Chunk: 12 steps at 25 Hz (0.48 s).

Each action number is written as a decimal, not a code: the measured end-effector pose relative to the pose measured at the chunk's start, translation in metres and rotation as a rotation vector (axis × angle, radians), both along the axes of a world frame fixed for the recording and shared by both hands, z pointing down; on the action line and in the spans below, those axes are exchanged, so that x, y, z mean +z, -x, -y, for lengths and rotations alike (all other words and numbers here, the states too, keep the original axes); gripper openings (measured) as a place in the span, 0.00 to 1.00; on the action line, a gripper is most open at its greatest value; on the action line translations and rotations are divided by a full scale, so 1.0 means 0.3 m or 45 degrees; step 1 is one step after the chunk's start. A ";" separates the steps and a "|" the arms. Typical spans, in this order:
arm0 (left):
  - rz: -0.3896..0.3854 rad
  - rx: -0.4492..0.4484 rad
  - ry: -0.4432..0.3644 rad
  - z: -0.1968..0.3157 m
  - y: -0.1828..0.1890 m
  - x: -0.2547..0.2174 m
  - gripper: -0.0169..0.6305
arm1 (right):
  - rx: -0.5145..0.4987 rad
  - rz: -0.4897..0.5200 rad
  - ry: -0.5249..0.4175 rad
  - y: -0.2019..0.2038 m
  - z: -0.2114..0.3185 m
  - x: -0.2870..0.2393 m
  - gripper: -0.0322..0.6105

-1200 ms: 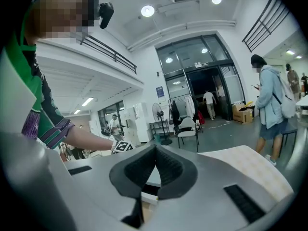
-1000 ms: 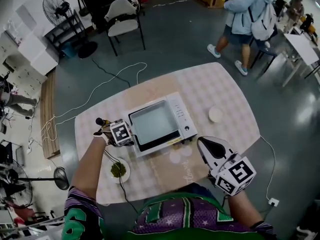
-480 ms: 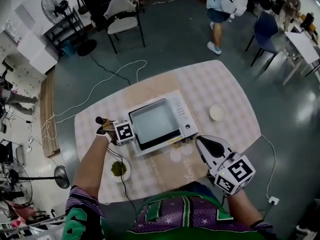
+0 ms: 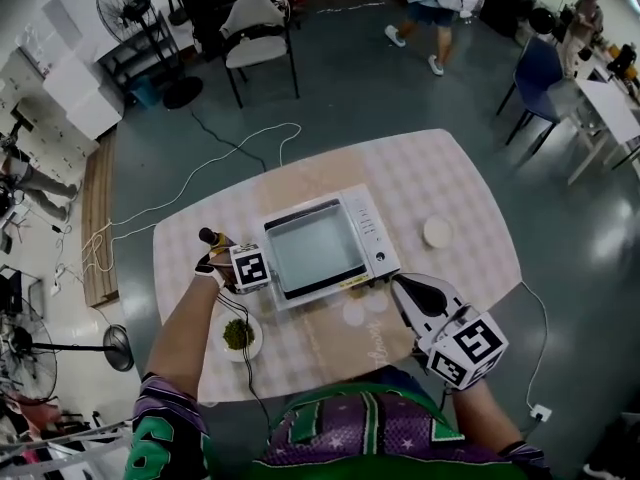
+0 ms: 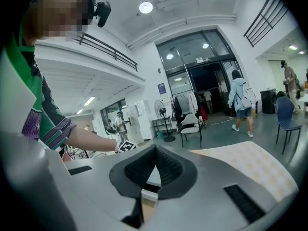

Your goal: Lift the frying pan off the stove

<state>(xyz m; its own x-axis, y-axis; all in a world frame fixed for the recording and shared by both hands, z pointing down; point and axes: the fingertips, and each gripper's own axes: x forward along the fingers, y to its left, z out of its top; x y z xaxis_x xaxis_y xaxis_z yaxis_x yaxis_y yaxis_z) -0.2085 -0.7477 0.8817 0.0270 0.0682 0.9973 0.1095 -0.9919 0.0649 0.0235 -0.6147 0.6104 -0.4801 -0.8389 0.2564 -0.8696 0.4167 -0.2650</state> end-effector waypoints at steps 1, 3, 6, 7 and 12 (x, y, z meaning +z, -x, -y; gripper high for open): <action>-0.014 -0.012 -0.003 -0.009 0.007 -0.012 0.20 | -0.005 0.001 -0.002 0.008 -0.002 -0.005 0.06; -0.010 -0.069 0.004 -0.029 0.039 -0.046 0.20 | -0.017 -0.001 -0.006 0.026 -0.002 -0.015 0.06; -0.163 -0.131 0.010 -0.057 0.016 -0.107 0.20 | -0.028 -0.013 -0.016 0.058 0.006 -0.031 0.06; -0.242 -0.151 0.008 -0.069 -0.002 -0.130 0.20 | -0.027 -0.021 -0.025 0.066 0.010 -0.038 0.06; -0.410 -0.377 -0.030 -0.144 0.014 -0.234 0.20 | 0.023 -0.078 -0.054 0.063 0.035 -0.049 0.06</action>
